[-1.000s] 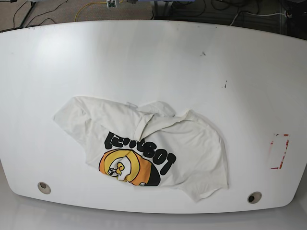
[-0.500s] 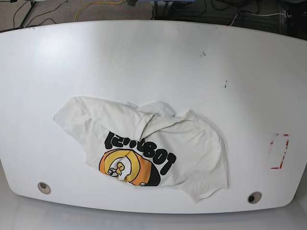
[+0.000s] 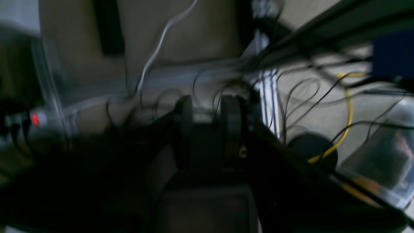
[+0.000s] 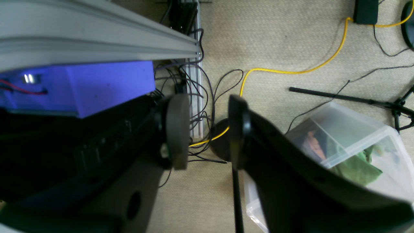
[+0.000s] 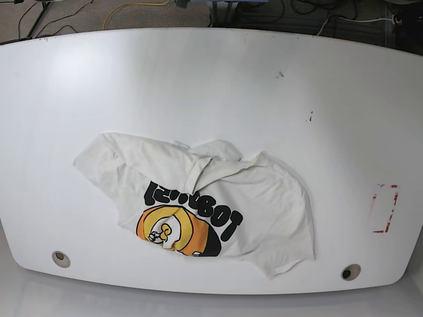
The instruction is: Layout the t-shirt on the table in an organized manner, then fold the t-shirt properly
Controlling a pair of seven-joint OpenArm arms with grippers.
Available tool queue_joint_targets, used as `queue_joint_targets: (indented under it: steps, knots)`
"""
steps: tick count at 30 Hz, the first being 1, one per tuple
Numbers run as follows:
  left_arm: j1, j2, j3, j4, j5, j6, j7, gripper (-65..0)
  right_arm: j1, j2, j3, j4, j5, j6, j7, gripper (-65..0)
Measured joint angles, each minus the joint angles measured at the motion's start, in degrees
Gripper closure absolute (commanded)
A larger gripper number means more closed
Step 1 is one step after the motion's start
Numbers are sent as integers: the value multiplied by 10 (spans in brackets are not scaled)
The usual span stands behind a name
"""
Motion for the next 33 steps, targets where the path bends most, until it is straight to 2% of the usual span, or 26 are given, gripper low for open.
queue_joint_targets:
  steps: [17, 24, 27, 33]
  knots:
    - [118, 16, 0, 212, -2, 0, 5, -132, -8, 2, -2, 16, 0, 3, -1, -187]
    - [151, 22, 0, 296, -81, 2, 7, -132, -35, 2, -2, 100, -4, 6, 1, -187]
    - [162, 22, 5, 333, -97, 1, 32, -132, -40, 2, -2, 139, -5, 7, -6, -187]
    - [188, 22, 9, 448, -122, 0, 135, -132, -54, 4, -1, 225, -5, 7, -30, -187]
